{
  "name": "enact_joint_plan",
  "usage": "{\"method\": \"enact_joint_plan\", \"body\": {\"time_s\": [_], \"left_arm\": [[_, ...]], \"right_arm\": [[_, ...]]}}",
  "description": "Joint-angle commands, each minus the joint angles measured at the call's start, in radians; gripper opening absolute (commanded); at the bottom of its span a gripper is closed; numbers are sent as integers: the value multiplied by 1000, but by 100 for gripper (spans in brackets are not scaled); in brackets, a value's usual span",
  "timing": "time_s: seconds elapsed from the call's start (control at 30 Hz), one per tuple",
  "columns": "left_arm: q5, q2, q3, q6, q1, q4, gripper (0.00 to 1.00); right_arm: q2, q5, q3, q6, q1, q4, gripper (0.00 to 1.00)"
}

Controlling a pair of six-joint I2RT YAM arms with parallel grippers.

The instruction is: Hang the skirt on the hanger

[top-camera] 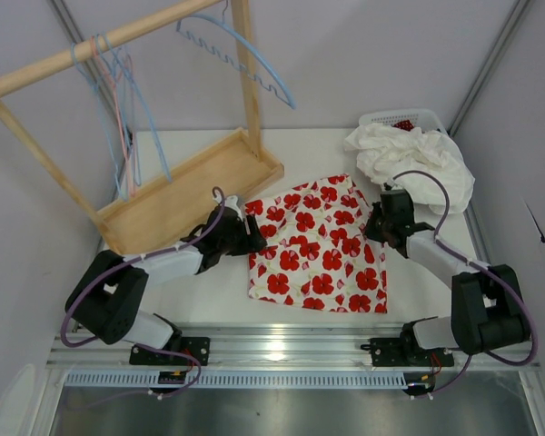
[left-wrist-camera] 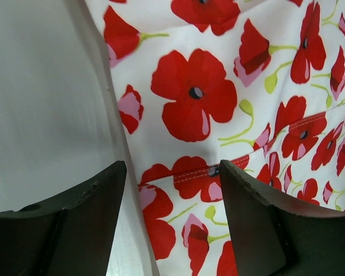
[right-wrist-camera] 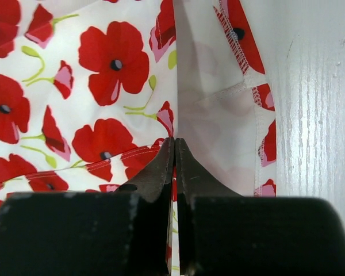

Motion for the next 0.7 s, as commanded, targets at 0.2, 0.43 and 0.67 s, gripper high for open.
{"method": "enact_joint_plan", "body": {"time_s": [0.2, 0.43, 0.67], "left_arm": [[85, -42, -62, -22, 52, 141, 68], [181, -15, -106, -28, 52, 260, 63], [162, -1, -123, -24, 52, 239, 62]], "right_arm": [[-111, -13, 18, 24, -3, -1, 0], [-127, -13, 17, 31, -3, -11, 0], [-145, -2, 10, 31, -4, -25, 0]]}}
